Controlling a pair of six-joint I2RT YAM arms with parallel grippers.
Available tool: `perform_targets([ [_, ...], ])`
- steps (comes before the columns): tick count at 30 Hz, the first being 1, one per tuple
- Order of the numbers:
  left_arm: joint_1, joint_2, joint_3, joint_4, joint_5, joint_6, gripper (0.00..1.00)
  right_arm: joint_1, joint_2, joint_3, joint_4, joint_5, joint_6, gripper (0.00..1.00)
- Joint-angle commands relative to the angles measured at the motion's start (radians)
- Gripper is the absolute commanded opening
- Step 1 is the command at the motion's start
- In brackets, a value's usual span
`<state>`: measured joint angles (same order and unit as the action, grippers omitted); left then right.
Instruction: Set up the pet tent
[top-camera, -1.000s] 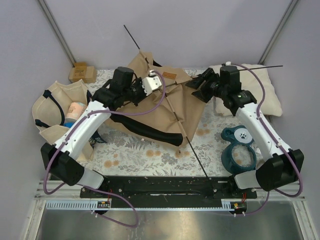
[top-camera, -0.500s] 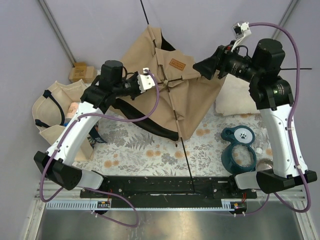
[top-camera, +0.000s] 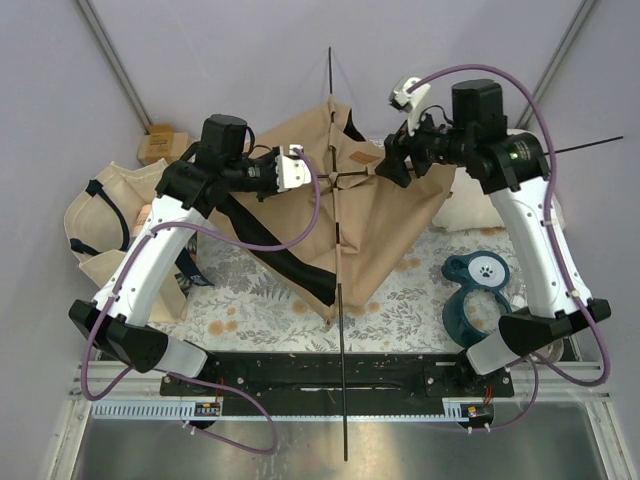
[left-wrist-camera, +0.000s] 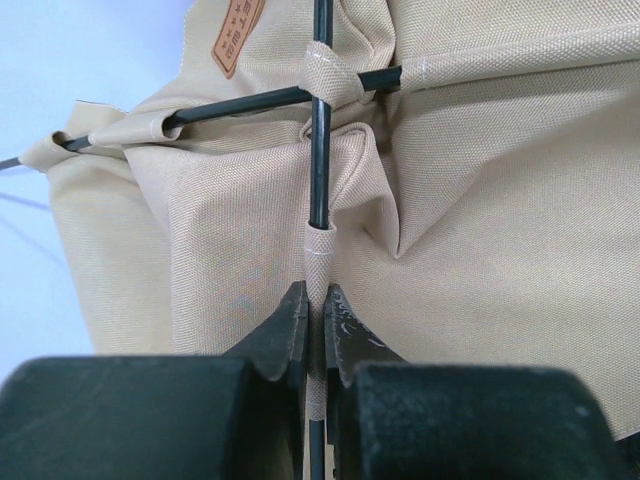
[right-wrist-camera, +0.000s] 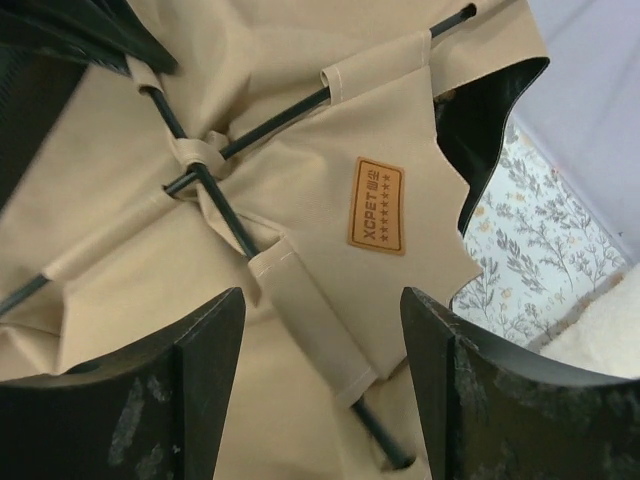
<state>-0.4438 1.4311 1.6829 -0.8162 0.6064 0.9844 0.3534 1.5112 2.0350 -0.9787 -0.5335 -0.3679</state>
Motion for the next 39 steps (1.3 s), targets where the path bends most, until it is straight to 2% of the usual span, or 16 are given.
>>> perform_targets([
  [1,-0.006,-0.008,0.028,-0.008,0.105,0.089,0.0,0.059,0.047,0.036,-0.091,0.125,-0.173,0.71],
  [7,-0.007,-0.015,0.017,-0.055,0.105,0.145,0.0,0.107,0.081,0.024,-0.107,0.141,-0.226,0.65],
  [14,-0.007,-0.024,0.024,-0.106,0.098,0.197,0.0,0.134,0.052,-0.116,-0.088,0.141,-0.279,0.57],
  [18,-0.007,-0.037,0.032,-0.106,0.108,0.211,0.0,0.145,0.044,-0.156,-0.057,0.159,-0.298,0.59],
  [21,-0.007,-0.04,0.037,-0.106,0.112,0.22,0.0,0.156,0.04,-0.171,-0.038,0.167,-0.305,0.64],
  [31,-0.006,-0.047,0.05,-0.104,0.124,0.234,0.0,0.199,0.026,-0.242,0.008,0.211,-0.296,0.59],
  [32,-0.006,-0.044,0.055,-0.104,0.125,0.234,0.0,0.203,0.024,-0.251,0.011,0.214,-0.296,0.56],
  [34,-0.007,-0.04,0.066,-0.106,0.135,0.234,0.0,0.208,0.015,-0.275,0.028,0.208,-0.289,0.43],
  [39,-0.006,-0.044,0.048,-0.065,0.138,0.218,0.0,0.22,-0.005,-0.294,0.063,0.21,-0.267,0.05],
])
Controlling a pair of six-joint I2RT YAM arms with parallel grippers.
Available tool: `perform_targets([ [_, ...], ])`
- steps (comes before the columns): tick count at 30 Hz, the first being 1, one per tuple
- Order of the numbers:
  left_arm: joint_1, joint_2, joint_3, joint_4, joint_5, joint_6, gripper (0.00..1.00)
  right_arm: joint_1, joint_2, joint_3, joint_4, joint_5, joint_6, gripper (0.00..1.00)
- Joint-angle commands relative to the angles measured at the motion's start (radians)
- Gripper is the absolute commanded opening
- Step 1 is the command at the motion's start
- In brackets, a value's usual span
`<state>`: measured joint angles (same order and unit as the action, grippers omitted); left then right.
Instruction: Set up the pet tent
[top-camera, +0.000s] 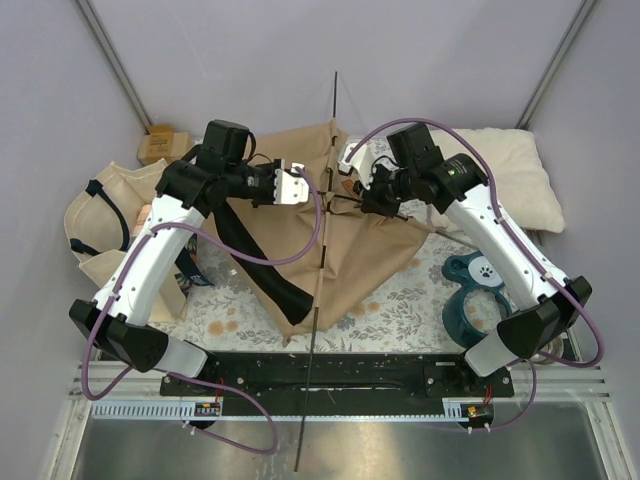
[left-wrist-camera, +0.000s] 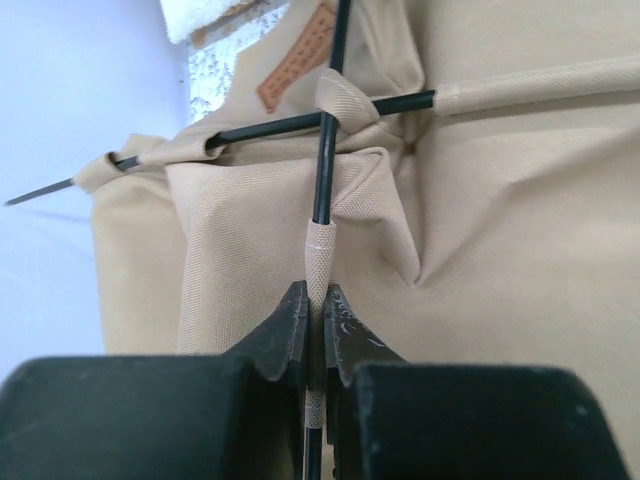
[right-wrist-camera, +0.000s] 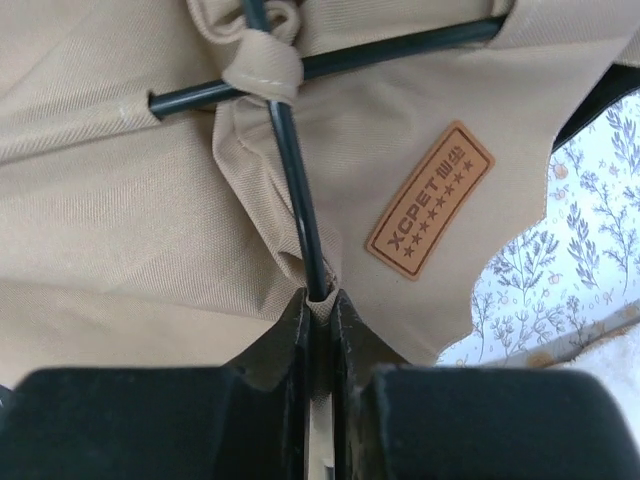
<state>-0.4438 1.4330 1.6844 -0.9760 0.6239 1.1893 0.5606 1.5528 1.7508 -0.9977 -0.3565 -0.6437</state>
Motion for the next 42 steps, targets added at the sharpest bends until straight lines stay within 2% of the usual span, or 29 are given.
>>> perform_targets([
  [1,-0.007,-0.055,0.029,0.127,0.116,0.001,0.0,0.015,-0.054,-0.017,0.096,0.037,0.01,0.0],
  [7,-0.01,-0.154,-0.164,0.448,0.086,-0.144,0.0,0.024,-0.111,-0.065,0.201,0.086,0.001,0.0],
  [9,-0.012,-0.181,-0.215,0.541,0.076,-0.183,0.08,0.027,-0.128,-0.082,0.241,0.096,-0.001,0.0],
  [11,-0.012,-0.193,-0.239,0.592,0.068,-0.203,0.22,0.027,-0.145,-0.093,0.278,0.103,-0.002,0.0],
  [13,-0.013,-0.195,-0.239,0.597,0.056,-0.207,0.44,0.027,-0.154,-0.097,0.307,0.111,-0.004,0.0],
  [14,-0.012,-0.194,-0.238,0.599,0.051,-0.211,0.51,0.027,-0.157,-0.096,0.315,0.114,-0.004,0.0],
  [17,-0.013,-0.194,-0.245,0.631,0.024,-0.221,0.84,0.03,-0.152,-0.083,0.327,0.136,-0.007,0.0],
  [19,-0.013,-0.204,-0.262,0.678,0.004,-0.235,0.97,0.028,-0.146,-0.073,0.327,0.151,-0.007,0.0],
  [26,-0.013,-0.25,-0.333,0.91,-0.096,-0.318,0.99,0.03,-0.099,-0.019,0.311,0.18,0.007,0.0],
  [30,-0.013,-0.261,-0.325,1.033,-0.229,-0.52,0.99,0.028,-0.022,0.07,0.262,0.226,0.059,0.0],
  [33,-0.013,-0.273,-0.299,1.065,-0.323,-0.689,0.99,0.027,0.055,0.191,0.179,0.267,0.108,0.0],
  [39,-0.013,-0.35,-0.318,1.117,-0.406,-0.882,0.99,0.028,0.125,0.332,0.114,0.3,0.191,0.0],
  [42,-0.015,-0.399,-0.304,1.103,-0.414,-0.993,0.99,0.028,0.132,0.355,0.148,0.326,0.228,0.0],
])
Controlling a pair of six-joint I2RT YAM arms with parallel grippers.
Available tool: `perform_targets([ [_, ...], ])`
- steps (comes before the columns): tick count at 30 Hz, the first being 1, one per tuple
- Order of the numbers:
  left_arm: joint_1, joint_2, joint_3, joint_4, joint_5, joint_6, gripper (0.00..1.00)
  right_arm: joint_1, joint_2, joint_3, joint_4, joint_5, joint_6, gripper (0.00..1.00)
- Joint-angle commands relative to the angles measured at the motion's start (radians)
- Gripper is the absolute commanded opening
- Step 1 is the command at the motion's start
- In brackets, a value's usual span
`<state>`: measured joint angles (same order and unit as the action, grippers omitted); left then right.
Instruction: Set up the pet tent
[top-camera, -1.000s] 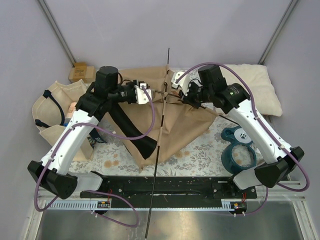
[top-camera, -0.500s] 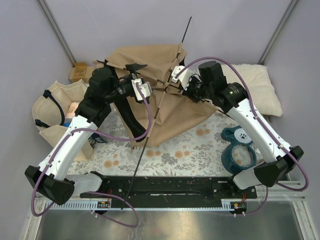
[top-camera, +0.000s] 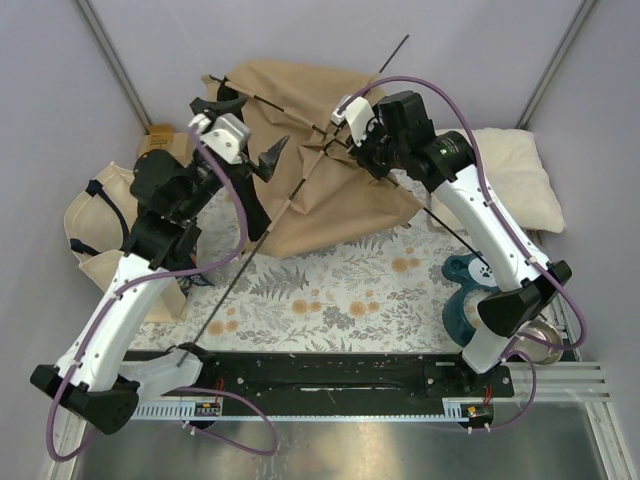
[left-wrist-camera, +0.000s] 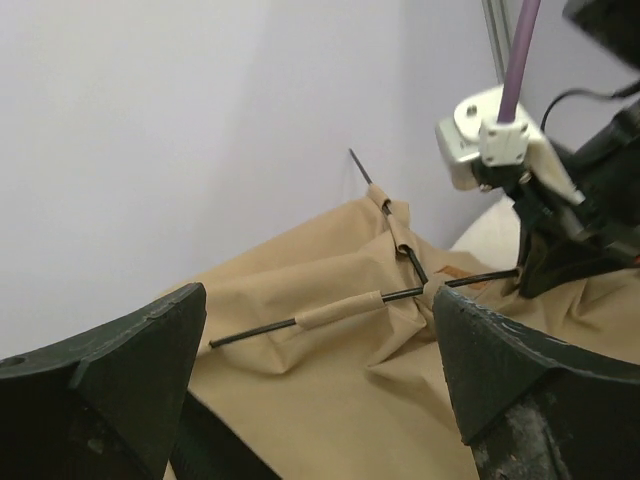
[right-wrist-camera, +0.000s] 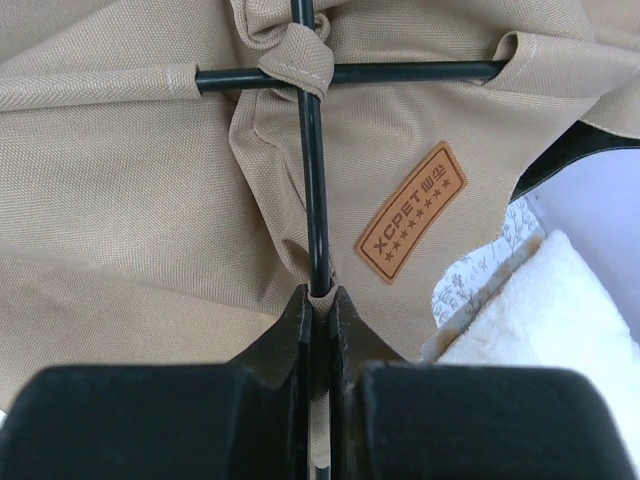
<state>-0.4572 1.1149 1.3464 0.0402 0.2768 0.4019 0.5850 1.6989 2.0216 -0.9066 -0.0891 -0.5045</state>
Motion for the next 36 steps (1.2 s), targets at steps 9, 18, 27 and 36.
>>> perform_targets([
  [9,-0.001,-0.191,0.074,0.015,0.189,-0.399,0.99,0.006,-0.108,0.009,0.337,0.166,0.214,0.0],
  [18,-0.001,-0.291,0.05,0.078,0.487,-0.459,0.99,0.007,-0.145,0.025,0.538,0.276,0.262,0.0],
  [27,-0.001,-0.31,0.028,0.128,0.553,-0.52,0.99,0.006,-0.084,0.238,0.525,0.358,0.385,0.0],
  [36,0.0,-0.308,0.0,0.139,0.526,-0.535,0.99,0.006,-0.065,0.327,0.456,0.423,0.449,0.0],
])
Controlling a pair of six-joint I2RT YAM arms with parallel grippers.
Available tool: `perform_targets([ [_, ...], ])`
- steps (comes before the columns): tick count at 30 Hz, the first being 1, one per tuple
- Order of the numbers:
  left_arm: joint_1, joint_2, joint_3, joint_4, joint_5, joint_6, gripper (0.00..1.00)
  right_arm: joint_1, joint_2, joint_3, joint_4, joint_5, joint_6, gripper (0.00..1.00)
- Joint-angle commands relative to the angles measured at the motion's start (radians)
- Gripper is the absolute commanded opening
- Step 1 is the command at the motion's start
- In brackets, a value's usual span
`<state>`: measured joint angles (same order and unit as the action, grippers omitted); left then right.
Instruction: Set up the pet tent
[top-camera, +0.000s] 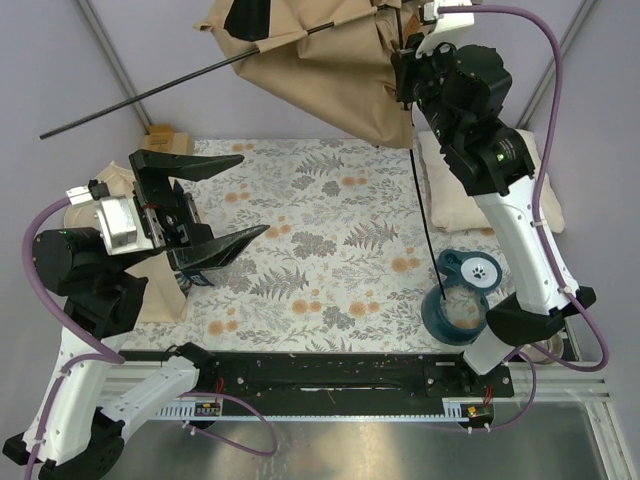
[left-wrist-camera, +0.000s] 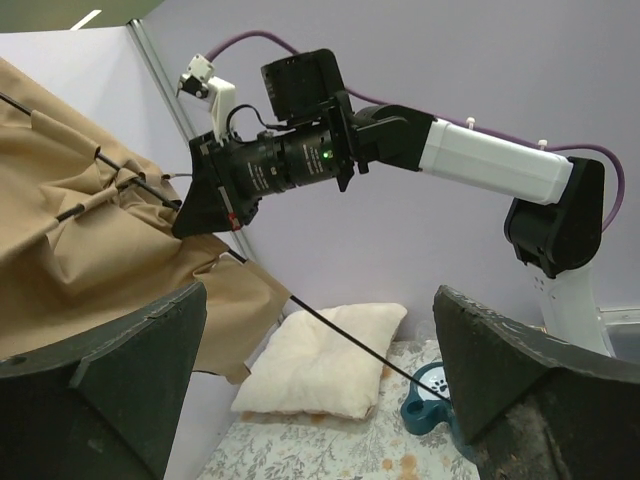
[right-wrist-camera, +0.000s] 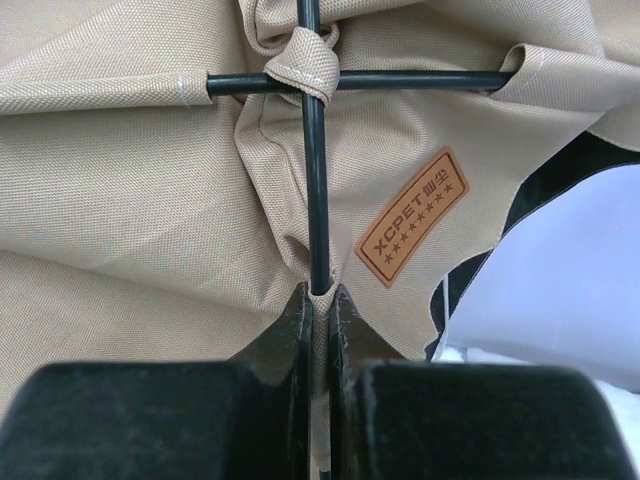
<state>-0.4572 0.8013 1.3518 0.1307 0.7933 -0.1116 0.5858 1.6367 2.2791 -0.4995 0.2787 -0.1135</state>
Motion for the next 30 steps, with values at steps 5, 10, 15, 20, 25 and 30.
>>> perform_targets([
  [5,-0.001,0.009,-0.016,0.056,-0.009,-0.02,0.99,0.005,-0.003,0.102,0.05,0.088,0.003,0.0],
  [10,-0.003,0.012,-0.023,0.061,-0.023,-0.013,0.99,0.005,0.003,0.148,0.049,0.08,-0.144,0.0],
  [15,-0.001,0.012,-0.034,0.061,-0.035,-0.002,0.99,0.008,0.008,0.207,0.009,0.097,-0.23,0.0],
  [20,-0.001,0.018,-0.039,0.061,-0.046,0.006,0.99,0.006,0.014,0.286,-0.053,0.12,-0.157,0.0],
  [25,-0.001,0.024,-0.043,0.061,-0.046,0.007,0.99,0.006,-0.018,0.283,-0.056,0.145,-0.063,0.0],
  [30,-0.001,0.026,-0.043,0.064,-0.048,0.003,0.99,0.006,-0.04,0.287,-0.065,0.154,-0.029,0.0],
])
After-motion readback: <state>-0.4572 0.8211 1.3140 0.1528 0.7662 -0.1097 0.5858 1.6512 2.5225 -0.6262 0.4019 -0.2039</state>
